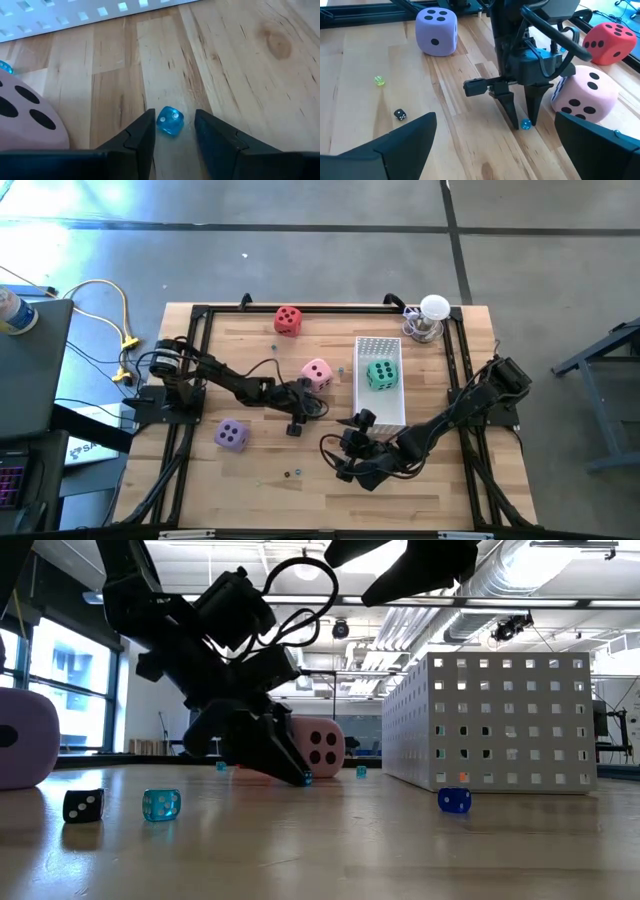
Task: Pick & Place Dice
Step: Put the light blue die into the white bin
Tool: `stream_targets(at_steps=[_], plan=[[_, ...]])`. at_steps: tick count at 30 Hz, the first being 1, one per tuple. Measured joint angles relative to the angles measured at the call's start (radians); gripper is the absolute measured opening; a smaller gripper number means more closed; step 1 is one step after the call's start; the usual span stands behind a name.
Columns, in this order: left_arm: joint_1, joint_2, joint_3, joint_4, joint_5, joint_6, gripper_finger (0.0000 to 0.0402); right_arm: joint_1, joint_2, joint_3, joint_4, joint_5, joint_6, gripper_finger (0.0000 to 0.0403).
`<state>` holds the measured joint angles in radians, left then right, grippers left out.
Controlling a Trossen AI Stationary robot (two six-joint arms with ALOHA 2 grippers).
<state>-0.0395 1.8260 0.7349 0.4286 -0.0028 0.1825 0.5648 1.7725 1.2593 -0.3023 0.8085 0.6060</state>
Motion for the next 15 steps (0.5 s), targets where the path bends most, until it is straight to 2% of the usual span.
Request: stream_targets(at_steps=[15], plan=[[-0.001,0.02,0.0,0.011,0.0,-0.018,0.0064,0.0,0.0,0.0,-0.007,0.0,0.0,0.0398]])
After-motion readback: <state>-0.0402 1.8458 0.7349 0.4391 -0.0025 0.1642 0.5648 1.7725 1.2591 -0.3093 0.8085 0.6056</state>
